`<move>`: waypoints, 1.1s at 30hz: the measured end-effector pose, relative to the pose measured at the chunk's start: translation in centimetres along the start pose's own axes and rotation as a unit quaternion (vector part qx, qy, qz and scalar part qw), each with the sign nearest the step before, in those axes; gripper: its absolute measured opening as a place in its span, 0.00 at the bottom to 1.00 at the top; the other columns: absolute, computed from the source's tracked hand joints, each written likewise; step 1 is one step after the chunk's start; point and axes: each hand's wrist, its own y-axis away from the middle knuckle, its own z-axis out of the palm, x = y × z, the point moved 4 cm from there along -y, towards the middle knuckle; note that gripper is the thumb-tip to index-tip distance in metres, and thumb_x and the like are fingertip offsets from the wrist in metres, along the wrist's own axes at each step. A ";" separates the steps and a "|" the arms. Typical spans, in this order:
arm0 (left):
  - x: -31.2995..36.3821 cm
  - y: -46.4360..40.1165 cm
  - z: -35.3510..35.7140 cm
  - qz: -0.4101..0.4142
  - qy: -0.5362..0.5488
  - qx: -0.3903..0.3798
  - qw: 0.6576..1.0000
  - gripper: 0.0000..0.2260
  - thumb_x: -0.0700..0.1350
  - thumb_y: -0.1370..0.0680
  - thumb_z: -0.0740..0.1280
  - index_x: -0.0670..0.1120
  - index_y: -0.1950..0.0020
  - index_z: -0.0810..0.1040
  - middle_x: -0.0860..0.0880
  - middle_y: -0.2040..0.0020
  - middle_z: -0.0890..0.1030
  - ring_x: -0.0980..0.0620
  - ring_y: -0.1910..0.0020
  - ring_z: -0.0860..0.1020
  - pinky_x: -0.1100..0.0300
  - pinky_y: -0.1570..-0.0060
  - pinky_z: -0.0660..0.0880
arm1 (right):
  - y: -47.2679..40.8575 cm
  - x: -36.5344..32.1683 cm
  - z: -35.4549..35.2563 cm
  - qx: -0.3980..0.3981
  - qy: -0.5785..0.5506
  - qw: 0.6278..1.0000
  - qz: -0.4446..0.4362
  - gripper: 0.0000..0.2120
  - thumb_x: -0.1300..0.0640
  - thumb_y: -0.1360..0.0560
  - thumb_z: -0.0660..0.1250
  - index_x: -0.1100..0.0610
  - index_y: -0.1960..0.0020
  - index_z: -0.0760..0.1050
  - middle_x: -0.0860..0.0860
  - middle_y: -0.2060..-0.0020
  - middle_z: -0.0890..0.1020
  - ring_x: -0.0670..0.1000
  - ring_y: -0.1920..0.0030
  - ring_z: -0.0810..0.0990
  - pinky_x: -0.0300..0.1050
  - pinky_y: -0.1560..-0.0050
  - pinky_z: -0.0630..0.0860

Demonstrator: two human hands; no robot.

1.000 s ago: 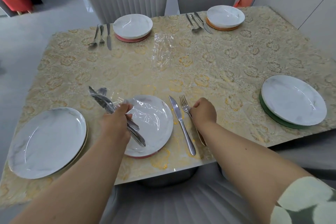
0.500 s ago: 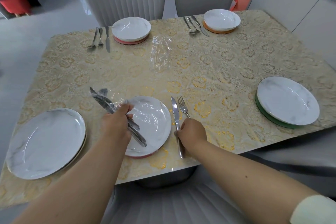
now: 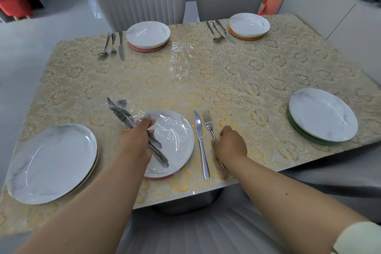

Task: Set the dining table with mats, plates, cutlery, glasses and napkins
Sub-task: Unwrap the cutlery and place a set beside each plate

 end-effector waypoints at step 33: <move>1.5 3.2 0.1 -0.058 -0.104 -0.303 0.945 0.12 0.48 0.18 0.61 0.41 0.51 0.78 0.50 0.75 0.68 0.56 0.78 0.65 0.65 0.78 0.64 | 4.2 -14.4 -0.7 -0.223 -0.515 0.823 0.088 0.09 0.56 0.26 0.71 0.56 0.61 0.72 0.48 0.76 0.72 0.45 0.79 0.67 0.35 0.77 0.63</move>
